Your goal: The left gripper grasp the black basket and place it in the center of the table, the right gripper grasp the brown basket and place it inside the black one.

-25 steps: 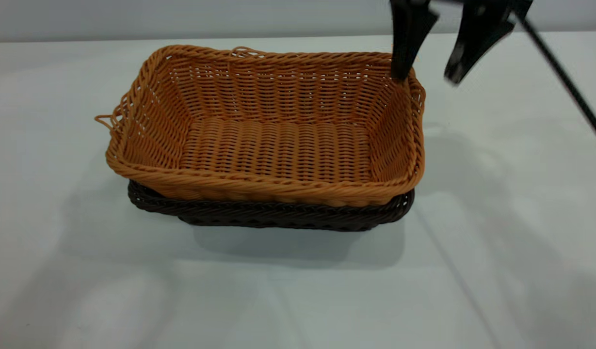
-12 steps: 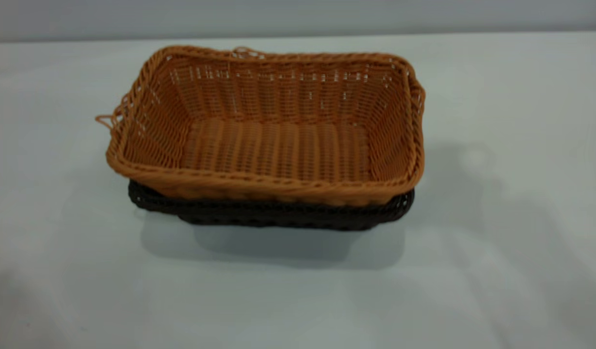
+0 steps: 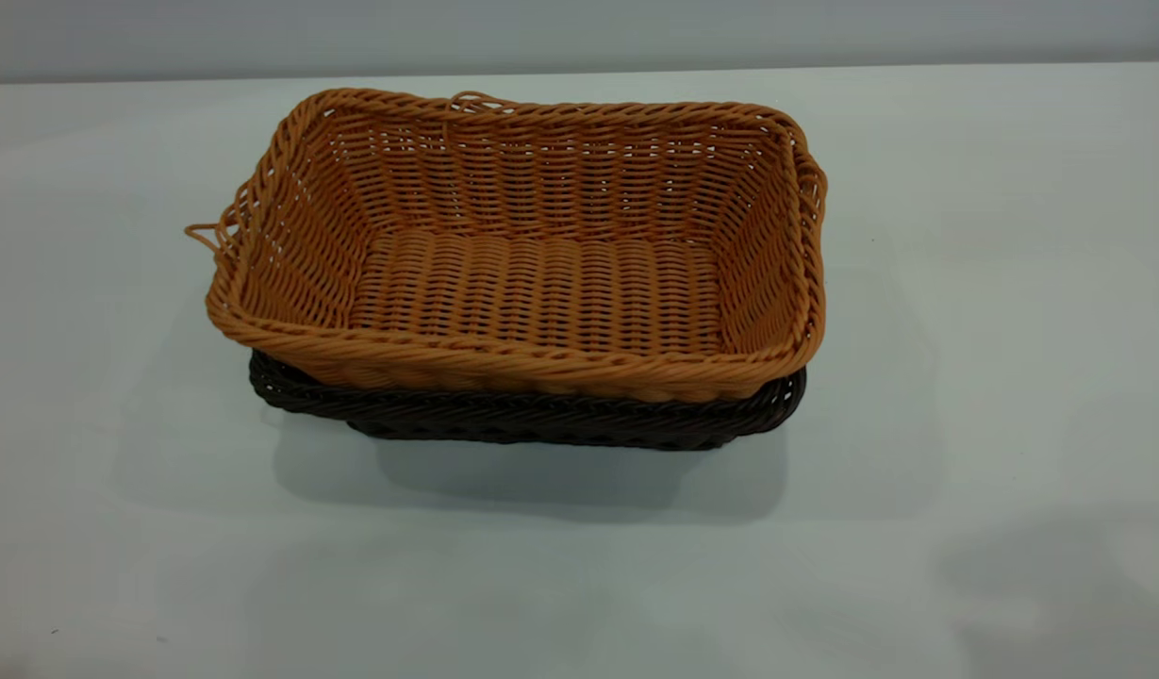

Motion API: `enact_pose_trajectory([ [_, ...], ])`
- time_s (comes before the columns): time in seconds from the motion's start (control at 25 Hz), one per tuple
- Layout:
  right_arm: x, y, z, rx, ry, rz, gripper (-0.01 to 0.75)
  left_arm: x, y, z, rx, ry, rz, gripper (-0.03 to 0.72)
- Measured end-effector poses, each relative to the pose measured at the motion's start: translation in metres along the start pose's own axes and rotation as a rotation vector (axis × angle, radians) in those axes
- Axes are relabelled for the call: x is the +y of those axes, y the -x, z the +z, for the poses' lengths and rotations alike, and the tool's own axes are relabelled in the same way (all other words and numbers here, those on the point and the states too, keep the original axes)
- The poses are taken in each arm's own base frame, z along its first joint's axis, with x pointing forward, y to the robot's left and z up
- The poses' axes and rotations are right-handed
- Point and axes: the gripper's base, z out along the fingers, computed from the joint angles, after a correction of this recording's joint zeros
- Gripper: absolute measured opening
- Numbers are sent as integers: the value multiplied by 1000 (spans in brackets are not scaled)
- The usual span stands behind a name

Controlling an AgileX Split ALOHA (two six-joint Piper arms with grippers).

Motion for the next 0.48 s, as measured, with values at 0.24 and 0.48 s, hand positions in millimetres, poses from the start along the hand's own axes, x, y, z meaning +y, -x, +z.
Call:
enact_pose_trajectory([
  [0.24,-17,-77,25,36,-88,-15,458,-18,-42,39,167,-36,-42,454],
  [0.48,-29,-128,52,9,-122,-20,458,-41,-85,69,317,-139,-92,454],
])
